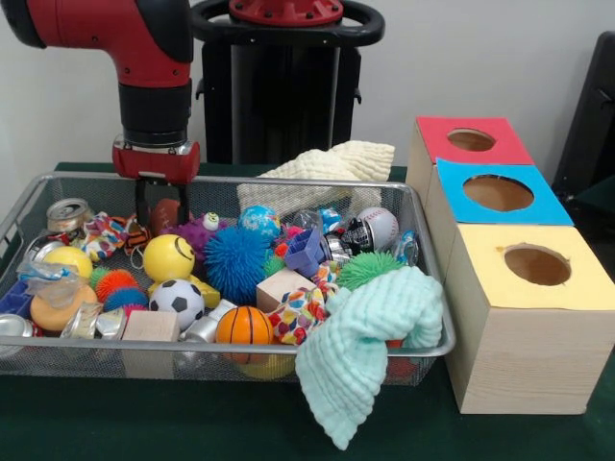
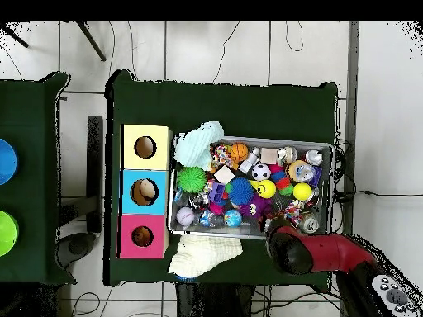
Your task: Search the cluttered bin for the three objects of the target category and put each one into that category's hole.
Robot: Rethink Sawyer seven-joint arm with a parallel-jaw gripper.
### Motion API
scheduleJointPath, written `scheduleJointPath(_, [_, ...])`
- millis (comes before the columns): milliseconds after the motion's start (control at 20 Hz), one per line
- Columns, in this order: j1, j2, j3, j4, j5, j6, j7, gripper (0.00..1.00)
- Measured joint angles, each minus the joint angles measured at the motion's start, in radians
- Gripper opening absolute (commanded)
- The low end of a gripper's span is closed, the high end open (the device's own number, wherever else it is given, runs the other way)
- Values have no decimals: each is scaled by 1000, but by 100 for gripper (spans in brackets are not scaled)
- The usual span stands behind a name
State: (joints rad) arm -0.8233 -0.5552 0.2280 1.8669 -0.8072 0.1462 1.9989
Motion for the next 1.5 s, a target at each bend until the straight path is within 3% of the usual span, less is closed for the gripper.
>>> scheduleJointPath(1500, [-51,2,-6,-42,-57,1,0,100])
